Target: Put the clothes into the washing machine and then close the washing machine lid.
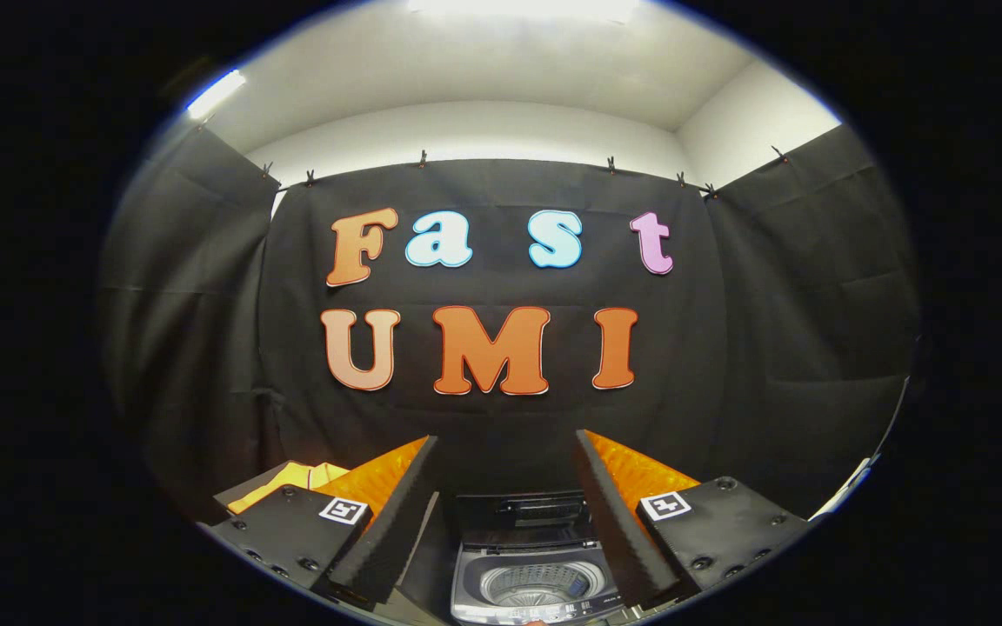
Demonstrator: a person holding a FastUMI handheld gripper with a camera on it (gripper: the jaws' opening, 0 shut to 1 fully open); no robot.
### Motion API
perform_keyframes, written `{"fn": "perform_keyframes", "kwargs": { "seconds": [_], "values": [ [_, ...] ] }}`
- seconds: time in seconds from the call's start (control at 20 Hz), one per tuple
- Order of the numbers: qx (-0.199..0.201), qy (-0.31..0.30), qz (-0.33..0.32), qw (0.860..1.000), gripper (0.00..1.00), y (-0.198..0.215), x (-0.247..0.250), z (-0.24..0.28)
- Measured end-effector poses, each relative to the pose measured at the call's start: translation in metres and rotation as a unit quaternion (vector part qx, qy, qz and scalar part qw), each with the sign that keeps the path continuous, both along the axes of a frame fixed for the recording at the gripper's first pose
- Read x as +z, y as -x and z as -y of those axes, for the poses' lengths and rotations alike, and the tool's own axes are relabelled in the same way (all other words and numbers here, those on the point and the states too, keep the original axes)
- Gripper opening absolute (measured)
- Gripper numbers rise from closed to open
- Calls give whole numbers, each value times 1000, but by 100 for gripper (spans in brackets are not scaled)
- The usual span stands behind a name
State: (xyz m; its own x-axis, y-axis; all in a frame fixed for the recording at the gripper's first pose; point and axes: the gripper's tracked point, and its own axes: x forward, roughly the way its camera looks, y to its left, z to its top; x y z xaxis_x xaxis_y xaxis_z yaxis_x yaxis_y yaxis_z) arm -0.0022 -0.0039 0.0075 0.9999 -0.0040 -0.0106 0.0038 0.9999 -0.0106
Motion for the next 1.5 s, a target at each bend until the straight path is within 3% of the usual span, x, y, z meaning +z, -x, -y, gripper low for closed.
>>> {"fn": "perform_keyframes", "kwargs": {
  "seconds": [0.45,0.95,1.2,1.5],
  "values": [
    [6,5,-12,1000,99,-5,-4,-16],
    [90,-2,-46,995,99,-43,-45,-178],
    [113,-13,-77,991,99,-74,-86,-257],
    [118,-16,-138,983,99,-119,-152,-315]
  ]
}}
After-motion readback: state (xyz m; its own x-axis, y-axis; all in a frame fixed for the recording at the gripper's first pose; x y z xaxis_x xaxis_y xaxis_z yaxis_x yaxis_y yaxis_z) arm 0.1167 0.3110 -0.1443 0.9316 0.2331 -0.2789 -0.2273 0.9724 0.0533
